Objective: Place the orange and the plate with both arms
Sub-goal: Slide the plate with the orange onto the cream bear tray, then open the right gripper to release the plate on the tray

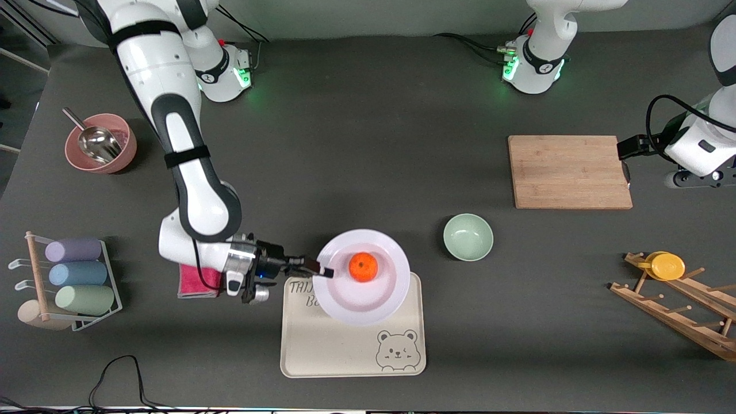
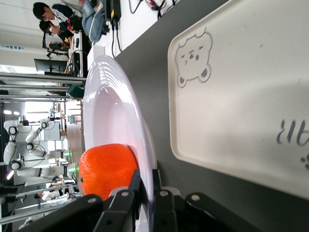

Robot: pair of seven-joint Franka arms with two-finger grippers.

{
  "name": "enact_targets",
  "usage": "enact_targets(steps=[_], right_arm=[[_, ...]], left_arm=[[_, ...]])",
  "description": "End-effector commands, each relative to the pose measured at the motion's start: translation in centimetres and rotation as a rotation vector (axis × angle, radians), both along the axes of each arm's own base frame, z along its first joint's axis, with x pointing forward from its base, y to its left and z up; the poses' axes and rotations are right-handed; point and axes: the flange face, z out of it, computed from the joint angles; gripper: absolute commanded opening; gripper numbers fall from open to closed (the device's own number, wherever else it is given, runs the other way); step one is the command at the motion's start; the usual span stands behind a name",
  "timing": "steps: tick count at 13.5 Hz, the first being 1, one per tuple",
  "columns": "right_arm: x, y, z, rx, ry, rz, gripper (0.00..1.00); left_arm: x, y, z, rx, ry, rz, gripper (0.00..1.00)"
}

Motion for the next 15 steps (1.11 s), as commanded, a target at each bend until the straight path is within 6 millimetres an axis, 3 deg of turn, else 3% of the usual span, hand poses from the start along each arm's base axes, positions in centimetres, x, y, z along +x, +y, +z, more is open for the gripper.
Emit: enact_targets(steps=[1, 4, 8, 15], right_arm=[[5.7, -0.7, -2.9, 0.038, -0.001, -0.004, 0.00], [7.7, -0.4, -5.5, 0.025, -0.034, -0.030, 0.00], [7.7, -0.8, -7.9, -0.024, -0.056, -0.076, 0.00], [7.5, -0.9, -9.2, -0.120, -0.108, -0.006, 0.00]], left_arm=[[-0.1, 0.0, 0.2, 0.009, 0.004, 0.002, 1.00], [-0.1, 0.0, 0.2, 0.009, 0.005, 0.002, 1.00], [-0.1, 0.1, 0.2, 0.009, 0.005, 0.003, 1.00], [-0.2, 0.1, 0.1, 0.009, 0.008, 0.004, 1.00]])
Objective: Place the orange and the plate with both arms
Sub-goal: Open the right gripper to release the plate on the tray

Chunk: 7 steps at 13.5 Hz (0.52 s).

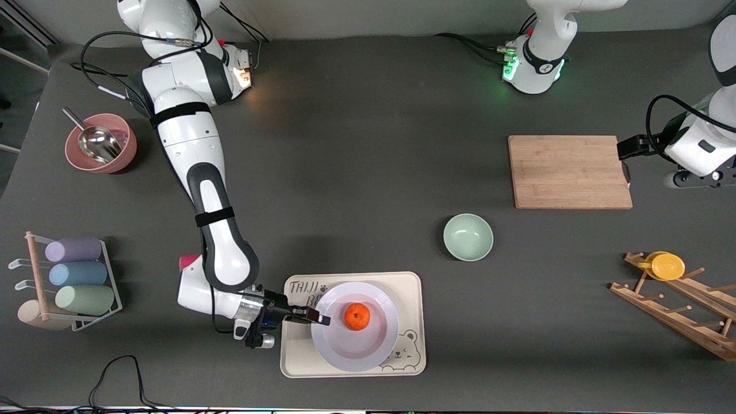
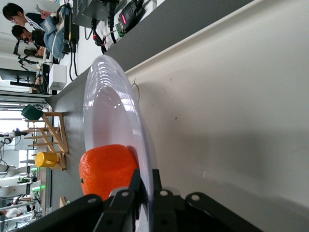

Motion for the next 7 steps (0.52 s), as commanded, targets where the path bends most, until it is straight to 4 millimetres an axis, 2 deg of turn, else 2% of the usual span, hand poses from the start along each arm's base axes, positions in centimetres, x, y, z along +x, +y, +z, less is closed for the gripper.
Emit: enact_targets(steps=[1, 5, 7], right_arm=[[0.60, 0.38, 0.49, -0.016, -0.042, 0.015, 0.00], [0.36, 0.47, -0.30, -0.033, -0.038, 0.028, 0.00], [0.32, 0.43, -0.41, -0.045, -0.038, 0.034, 0.22]], left_arm=[[-0.18, 0.11, 0.15, 0.009, 0.008, 0.004, 1.00], [-0.18, 0.19, 0.15, 0.009, 0.008, 0.005, 1.00], [-0.18, 0.19, 0.15, 0.009, 0.008, 0.005, 1.00]])
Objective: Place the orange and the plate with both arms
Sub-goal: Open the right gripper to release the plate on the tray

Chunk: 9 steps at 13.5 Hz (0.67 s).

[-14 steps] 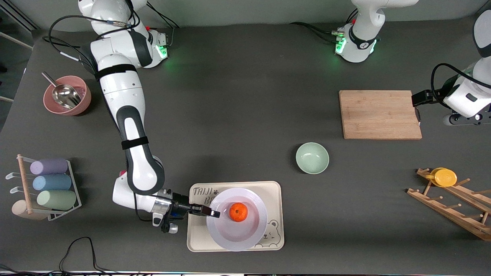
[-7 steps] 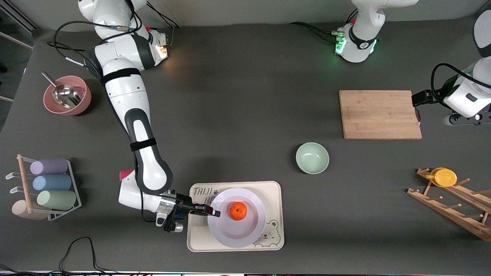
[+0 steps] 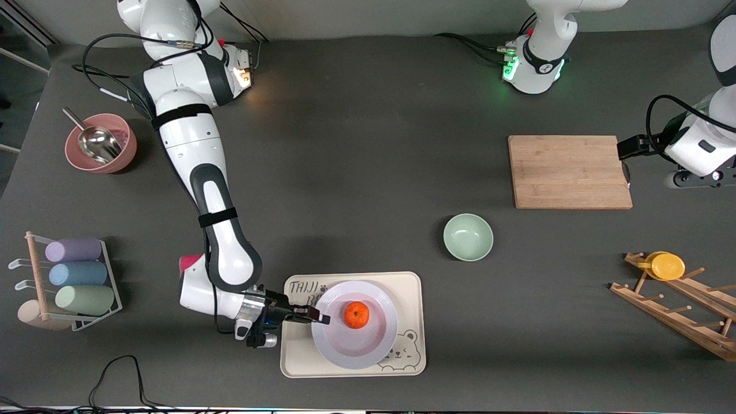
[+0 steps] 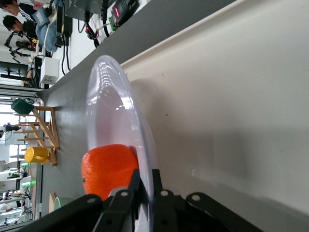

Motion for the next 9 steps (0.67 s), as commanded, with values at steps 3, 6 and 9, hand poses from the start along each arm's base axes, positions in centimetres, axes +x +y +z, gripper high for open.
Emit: enact_targets(steps=[3, 6, 9], right_arm=[[0.3, 0.9, 0.4, -0.023, -0.057, 0.039, 1.00], [0.7, 0.3, 1.8, -0.137, -0.112, 0.108, 1.00], [1.2, 0.1, 4.8, -0.212, -0.164, 0.161, 1.00]], left_arm=[[-0.2, 0.2, 0.1, 0.009, 0.010, 0.005, 1.00], [-0.2, 0.2, 0.0, 0.009, 0.011, 0.006, 1.00], [-0.2, 0.2, 0.1, 0.009, 0.010, 0.005, 1.00]])
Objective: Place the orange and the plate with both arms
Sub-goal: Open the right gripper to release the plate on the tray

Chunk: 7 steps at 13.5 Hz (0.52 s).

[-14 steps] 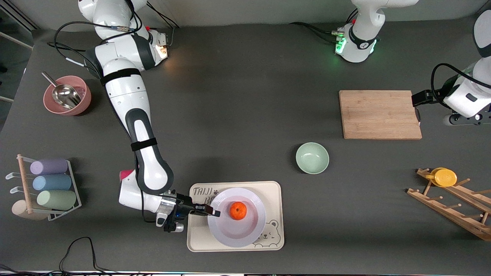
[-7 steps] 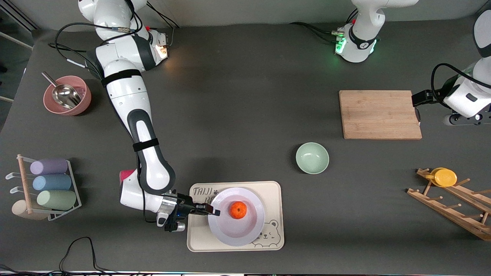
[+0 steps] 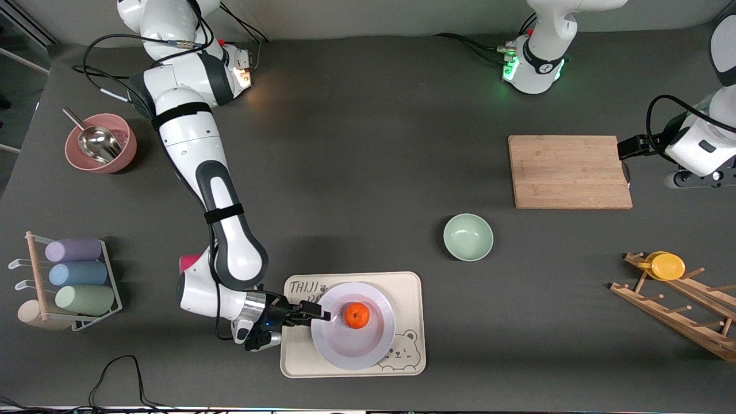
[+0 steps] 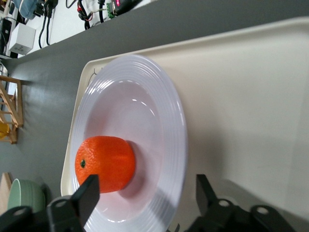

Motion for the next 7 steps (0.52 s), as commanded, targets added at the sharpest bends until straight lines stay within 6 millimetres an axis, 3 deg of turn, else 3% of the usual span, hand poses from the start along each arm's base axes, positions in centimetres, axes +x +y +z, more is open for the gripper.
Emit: enact_targets(steps=[1, 2, 4, 5, 6, 7], right_arm=[[0.6, 0.1, 3.7, -0.060, -0.063, 0.047, 1.00], [0.7, 0.2, 4.8, -0.094, -0.080, 0.072, 1.00], [0.5, 0.4, 9.0, -0.158, -0.100, 0.163, 1.00], [0.3, 0.3, 12.1, -0.178, -0.099, 0.205, 1.00], [0.2, -0.7, 15.6, -0.208, -0.111, 0.230, 1.00], [0.0, -2.8, 17.8, -0.246, -0.082, 0.244, 1.00]], left_arm=[[-0.2, 0.1, 0.1, 0.009, 0.009, 0.004, 1.00], [-0.2, 0.1, 0.0, 0.009, 0.010, 0.004, 1.00], [-0.2, 0.1, 0.1, 0.009, 0.009, 0.004, 1.00], [-0.1, 0.1, 0.1, 0.009, 0.006, 0.003, 1.00], [-0.1, 0.1, 0.0, 0.009, 0.007, 0.003, 1.00], [-0.1, 0.1, 0.0, 0.009, 0.007, 0.003, 1.00]])
